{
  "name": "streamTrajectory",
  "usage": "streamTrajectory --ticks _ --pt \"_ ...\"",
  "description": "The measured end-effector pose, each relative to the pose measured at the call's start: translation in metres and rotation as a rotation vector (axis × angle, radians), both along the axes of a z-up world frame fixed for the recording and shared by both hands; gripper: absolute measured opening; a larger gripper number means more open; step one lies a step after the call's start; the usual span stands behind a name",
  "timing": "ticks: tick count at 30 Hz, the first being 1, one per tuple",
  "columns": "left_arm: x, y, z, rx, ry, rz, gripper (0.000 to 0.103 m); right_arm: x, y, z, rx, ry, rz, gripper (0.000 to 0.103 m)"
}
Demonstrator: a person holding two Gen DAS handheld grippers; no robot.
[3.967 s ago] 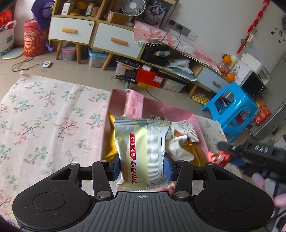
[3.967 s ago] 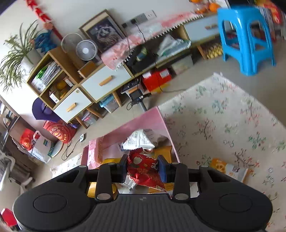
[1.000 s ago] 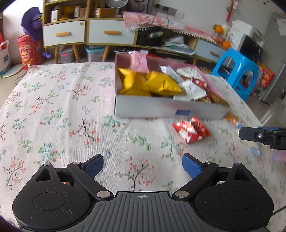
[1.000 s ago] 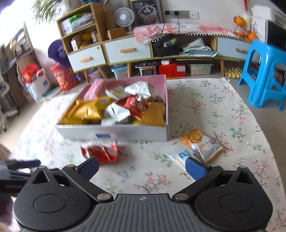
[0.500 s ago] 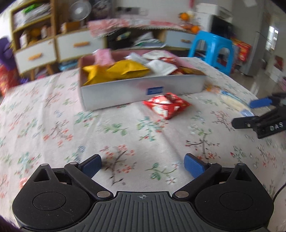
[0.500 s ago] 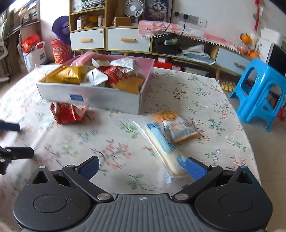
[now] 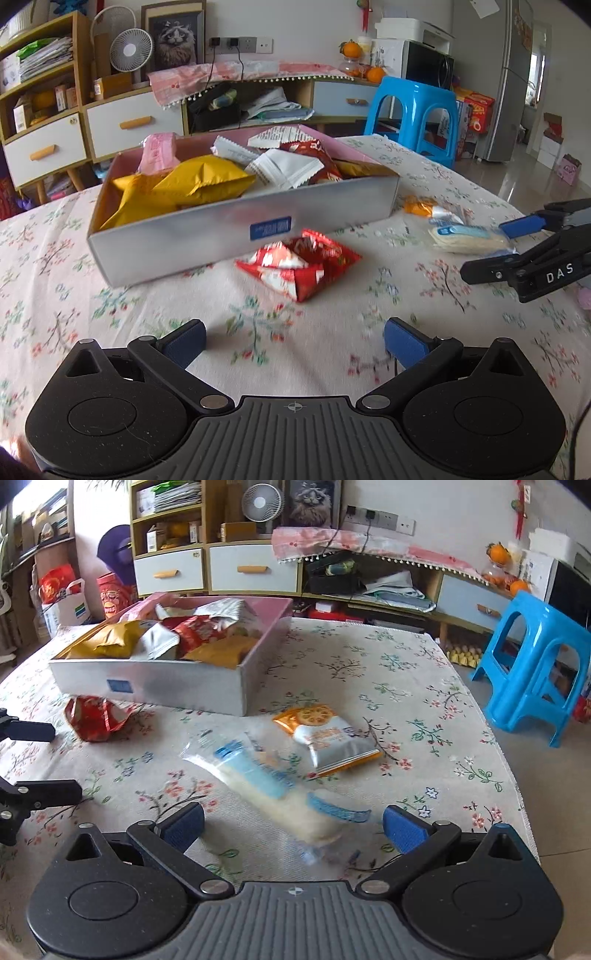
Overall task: Organize snacks
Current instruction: 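Move both tools back toward the red candy pack and clear bread-stick packet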
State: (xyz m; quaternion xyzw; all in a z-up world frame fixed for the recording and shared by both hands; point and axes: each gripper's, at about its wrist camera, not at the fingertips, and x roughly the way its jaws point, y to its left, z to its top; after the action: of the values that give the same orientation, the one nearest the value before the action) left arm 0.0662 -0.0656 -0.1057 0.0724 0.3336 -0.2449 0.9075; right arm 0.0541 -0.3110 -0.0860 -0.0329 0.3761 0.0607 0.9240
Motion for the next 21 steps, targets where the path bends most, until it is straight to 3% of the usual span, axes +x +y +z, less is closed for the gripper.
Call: streamTrajectory --ticks 13,19,21 --pt "0.020 -0.013 0.002 0.007 -0.060 0.004 0.098 0.014 -0.001 0.002 -0.032 -0.007 0.055 0.092" --pt "0.024 -0.014 0.006 -0.010 -0.086 -0.022 0.086 0.017 0.003 0.004 -0.033 -0.012 0.072 0.083" --pt "0.023 -0.016 0.006 -0.004 -0.086 -0.034 0.074 0.017 0.003 0.005 -0.030 -0.013 0.075 0.080"
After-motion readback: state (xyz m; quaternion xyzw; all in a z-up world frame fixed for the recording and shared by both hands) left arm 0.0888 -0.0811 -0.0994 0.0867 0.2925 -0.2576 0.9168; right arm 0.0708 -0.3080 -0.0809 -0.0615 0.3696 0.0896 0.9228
